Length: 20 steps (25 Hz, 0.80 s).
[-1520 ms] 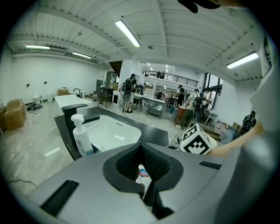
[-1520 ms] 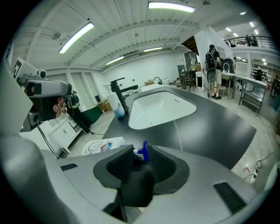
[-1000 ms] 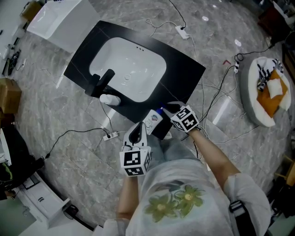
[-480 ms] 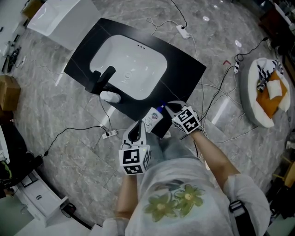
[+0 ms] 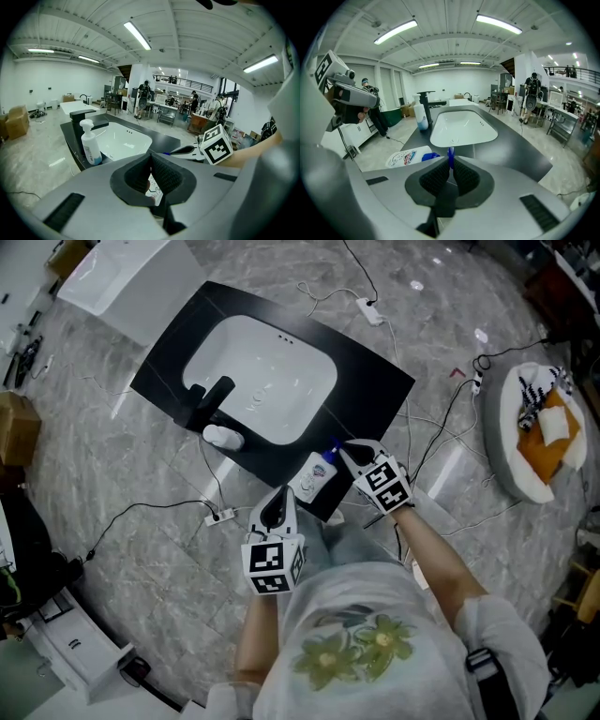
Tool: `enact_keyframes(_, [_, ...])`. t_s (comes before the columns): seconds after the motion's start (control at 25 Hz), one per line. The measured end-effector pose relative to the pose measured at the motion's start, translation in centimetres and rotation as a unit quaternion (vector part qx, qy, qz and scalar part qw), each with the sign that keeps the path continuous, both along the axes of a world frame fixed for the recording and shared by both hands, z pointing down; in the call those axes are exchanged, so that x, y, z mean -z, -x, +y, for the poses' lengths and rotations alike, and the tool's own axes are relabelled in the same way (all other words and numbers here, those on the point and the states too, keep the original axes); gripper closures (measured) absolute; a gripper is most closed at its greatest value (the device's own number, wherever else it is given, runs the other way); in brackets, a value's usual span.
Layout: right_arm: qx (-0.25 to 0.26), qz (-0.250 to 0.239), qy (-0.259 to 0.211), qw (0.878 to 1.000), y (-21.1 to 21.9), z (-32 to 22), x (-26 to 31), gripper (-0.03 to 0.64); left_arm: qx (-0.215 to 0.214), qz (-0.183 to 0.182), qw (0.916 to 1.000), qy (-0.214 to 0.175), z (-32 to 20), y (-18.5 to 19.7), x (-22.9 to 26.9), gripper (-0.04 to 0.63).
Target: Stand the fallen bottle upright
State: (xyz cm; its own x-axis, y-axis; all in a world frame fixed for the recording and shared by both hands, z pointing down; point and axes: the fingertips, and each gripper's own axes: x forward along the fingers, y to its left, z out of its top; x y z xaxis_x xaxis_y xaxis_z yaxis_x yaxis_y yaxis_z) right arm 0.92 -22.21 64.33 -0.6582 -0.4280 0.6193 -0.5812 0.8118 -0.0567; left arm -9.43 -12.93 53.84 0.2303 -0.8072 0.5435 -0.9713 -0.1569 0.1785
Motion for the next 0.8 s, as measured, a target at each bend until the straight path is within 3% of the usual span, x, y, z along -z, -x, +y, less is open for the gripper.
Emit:
enact_keyframes(0.44, [0.019, 0.039, -0.102, 0.994, -0.4, -0.7, 4.5, 0.563, -0.012, 0.005, 0.9999, -0.009, -0.2, -0.8, 0.8, 0.577])
enact_keyframes(0.8, [0.06, 0.082, -0.203, 0.974, 1.2, 1.1, 7.9, 0.563, -0.025, 0.01, 0.9995, -0.014, 0.0, -0.6, 1.4, 0.577])
